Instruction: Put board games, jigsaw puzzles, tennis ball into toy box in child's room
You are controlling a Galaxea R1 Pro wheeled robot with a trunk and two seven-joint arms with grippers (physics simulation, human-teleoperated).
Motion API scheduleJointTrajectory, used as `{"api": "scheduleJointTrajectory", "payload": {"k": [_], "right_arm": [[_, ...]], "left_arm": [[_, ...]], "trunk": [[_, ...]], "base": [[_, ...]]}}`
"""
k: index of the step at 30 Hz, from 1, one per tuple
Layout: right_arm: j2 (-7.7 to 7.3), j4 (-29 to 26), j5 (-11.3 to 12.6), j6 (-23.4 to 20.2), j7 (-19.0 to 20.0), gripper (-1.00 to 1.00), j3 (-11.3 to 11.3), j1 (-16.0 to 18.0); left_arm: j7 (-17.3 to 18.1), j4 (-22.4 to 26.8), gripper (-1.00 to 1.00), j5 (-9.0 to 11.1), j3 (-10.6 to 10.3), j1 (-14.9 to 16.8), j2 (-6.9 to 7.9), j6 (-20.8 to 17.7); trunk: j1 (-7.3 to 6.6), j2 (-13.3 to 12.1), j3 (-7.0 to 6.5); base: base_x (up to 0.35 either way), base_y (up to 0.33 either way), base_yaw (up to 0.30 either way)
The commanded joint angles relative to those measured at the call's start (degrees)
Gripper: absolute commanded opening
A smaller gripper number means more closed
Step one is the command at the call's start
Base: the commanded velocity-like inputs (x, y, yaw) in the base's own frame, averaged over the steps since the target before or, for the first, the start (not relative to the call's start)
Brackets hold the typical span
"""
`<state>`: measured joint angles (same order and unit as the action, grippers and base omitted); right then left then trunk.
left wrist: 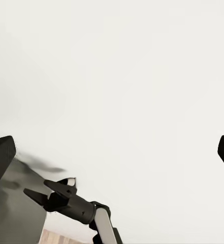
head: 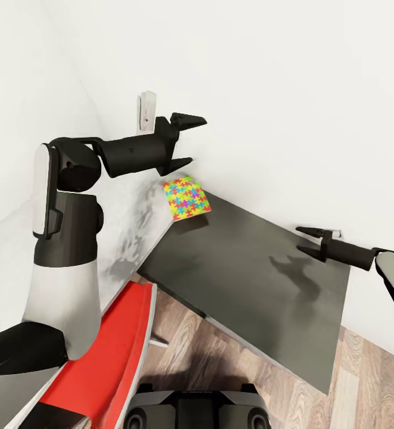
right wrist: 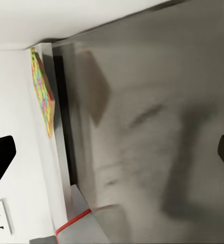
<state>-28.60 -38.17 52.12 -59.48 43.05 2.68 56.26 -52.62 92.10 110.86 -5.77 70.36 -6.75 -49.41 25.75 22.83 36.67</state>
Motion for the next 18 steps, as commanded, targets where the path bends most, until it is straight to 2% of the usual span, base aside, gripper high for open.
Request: {"api": "scheduleJointTrajectory", "payload": {"k": [1,8,18], "right_arm": [[0.0,0.01,-0.35,-0.23,0.37,1.0,0.13,0.03],[0.14,-0.04,-0.32,0.47,0.37,1.0,0.19,-0.01],[0.24,0.03,-0.18,3.69,0.37,1.0,0.25,-0.14]], "left_arm": [[-0.6,0.01,1.0,0.51,0.06,0.06,-0.04,-0.07],[-0.62,0.01,1.0,0.53,0.06,0.11,-0.07,-0.07],[-0.6,0.01,1.0,0.57,0.06,0.13,-0.05,-0.07]], "trunk": [[0.03,0.09,0.08],[0.03,0.09,0.08],[0.03,0.09,0.08]], "base": [[0.0,0.0,0.203],[0.0,0.0,0.12],[0.0,0.0,0.035]]}}
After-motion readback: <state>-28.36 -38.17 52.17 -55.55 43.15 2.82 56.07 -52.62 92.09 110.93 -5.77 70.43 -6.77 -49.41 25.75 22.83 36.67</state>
